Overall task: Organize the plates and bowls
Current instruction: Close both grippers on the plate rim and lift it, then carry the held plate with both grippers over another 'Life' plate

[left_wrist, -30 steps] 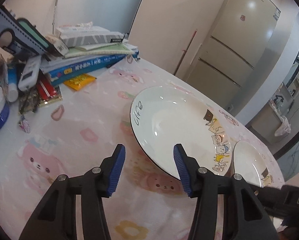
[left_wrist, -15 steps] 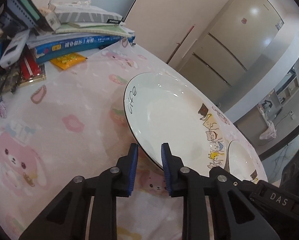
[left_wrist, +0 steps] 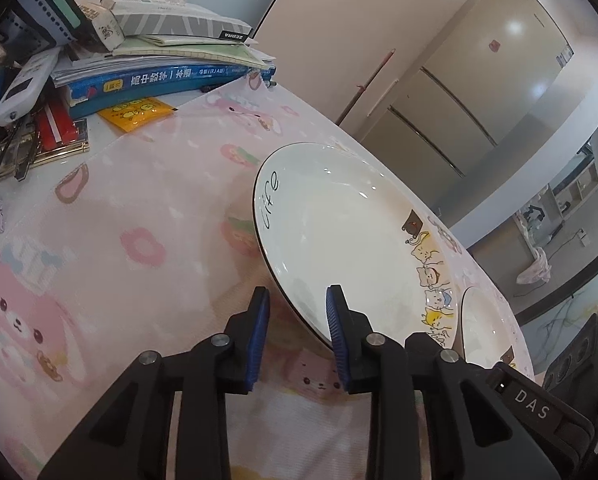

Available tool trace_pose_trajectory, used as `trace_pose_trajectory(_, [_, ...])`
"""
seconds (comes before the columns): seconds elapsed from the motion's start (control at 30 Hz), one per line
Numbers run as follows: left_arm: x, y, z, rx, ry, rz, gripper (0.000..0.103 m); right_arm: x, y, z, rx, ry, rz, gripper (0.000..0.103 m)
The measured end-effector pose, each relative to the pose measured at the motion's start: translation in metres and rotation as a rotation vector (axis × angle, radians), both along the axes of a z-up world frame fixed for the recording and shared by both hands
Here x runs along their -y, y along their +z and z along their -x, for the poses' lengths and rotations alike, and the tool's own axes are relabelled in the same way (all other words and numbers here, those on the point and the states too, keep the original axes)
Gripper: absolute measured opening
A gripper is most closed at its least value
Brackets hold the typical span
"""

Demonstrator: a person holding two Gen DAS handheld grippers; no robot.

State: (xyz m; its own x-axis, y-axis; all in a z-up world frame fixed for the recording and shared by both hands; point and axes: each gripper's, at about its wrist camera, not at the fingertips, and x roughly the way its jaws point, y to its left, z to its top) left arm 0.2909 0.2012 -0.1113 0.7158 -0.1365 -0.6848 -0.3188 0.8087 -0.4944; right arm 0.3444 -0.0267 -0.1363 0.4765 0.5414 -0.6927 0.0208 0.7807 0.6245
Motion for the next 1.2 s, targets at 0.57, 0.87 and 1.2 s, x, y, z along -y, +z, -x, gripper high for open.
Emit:
trace_pose_trajectory(0.57, [-0.013, 0.017, 0.025, 0.093, 0.025, 0.118, 0.025, -0.003, 0.024, 0.013, 0.009, 0.1, -0.049, 0.023])
trace_pose_trajectory(0.87, [0.001, 0.066, 0.056, 0.357, 0.019, -0.041, 0.025, -0.003, 0.068, 0.033, 0.201, 0.135, -0.065, 0.023])
trace_pose_trajectory(1.2, [0.008, 0.1, 0.086, 0.481, 0.039, -0.077, 0.026, -0.003, 0.102, 0.053, 0.382, 0.173, -0.112, 0.023])
